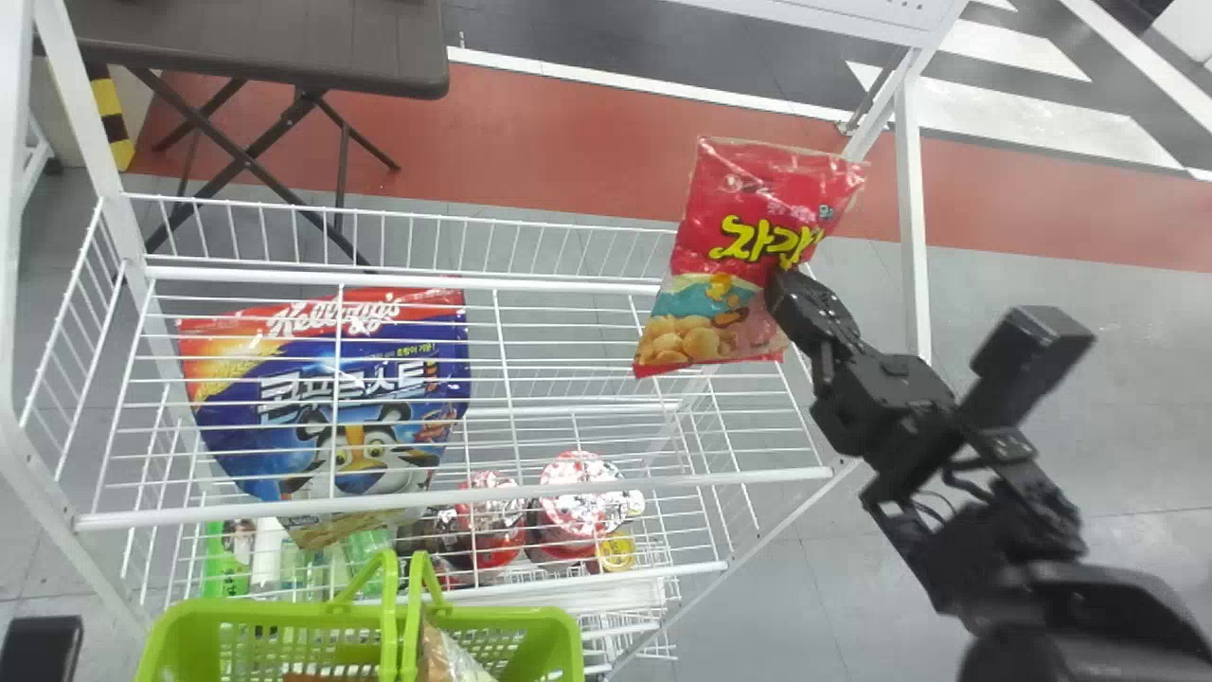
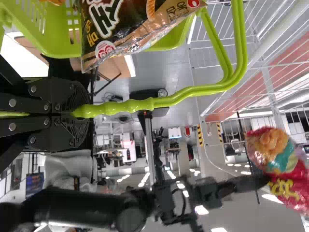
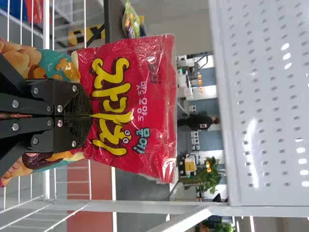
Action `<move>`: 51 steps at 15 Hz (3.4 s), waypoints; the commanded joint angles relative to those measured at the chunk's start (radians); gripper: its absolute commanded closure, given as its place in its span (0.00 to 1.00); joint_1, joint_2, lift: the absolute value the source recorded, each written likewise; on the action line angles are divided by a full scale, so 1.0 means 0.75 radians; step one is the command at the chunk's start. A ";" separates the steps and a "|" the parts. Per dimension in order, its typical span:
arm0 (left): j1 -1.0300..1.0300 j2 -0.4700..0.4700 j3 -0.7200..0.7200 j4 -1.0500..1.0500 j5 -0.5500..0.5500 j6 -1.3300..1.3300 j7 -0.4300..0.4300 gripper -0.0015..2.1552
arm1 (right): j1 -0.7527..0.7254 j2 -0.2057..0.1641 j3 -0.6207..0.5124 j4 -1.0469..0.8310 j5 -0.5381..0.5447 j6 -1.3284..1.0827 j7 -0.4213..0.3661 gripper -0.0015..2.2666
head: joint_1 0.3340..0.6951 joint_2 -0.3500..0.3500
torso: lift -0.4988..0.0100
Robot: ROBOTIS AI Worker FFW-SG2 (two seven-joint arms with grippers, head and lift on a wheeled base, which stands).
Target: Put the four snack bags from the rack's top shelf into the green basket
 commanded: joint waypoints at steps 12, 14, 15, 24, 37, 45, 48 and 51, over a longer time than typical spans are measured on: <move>-0.005 -0.003 -0.012 -0.001 0.003 -0.013 0.006 1.00 | 0.265 0.033 0.014 0.093 -0.231 0.844 0.350 0.96 | 1.00 0.00 | 0.98; -0.003 -0.003 -0.020 -0.011 0.003 -0.013 0.008 1.00 | 0.263 0.014 0.098 0.156 -0.231 0.853 0.354 0.96 | 1.00 0.00 | 0.98; -0.003 -0.003 -0.024 -0.013 0.003 -0.013 0.010 1.00 | 0.265 0.014 0.135 0.159 -0.235 0.873 0.354 0.96 | 1.00 0.00 | 0.98; 0.015 -0.003 -0.038 -0.033 0.001 -0.009 0.012 1.00 | 0.249 -0.041 0.249 0.179 -0.131 1.045 0.217 0.95 | 1.00 0.00 | 0.98; 0.013 -0.003 -0.036 -0.025 0.001 -0.013 0.030 1.00 | 0.323 -0.035 0.221 -0.060 -0.019 0.562 0.172 0.03 | 1.00 0.00 | 0.98; 0.023 -0.003 -0.032 -0.007 0.007 -0.026 0.020 1.00 | 0.468 -0.014 0.491 -0.132 0.302 -0.575 -0.180 0.03 | 1.00 0.00 | 0.98; 0.023 -0.003 -0.028 0.010 0.022 -0.058 0.010 1.00 | 0.493 0.000 0.556 -0.097 0.419 -0.690 -0.274 0.03 | 1.00 0.00 | 0.98; 0.021 -0.003 -0.026 0.022 0.024 -0.075 0.002 1.00 | 0.515 0.024 0.517 -0.111 0.356 -0.673 -0.270 0.03 | 1.00 0.00 | 0.98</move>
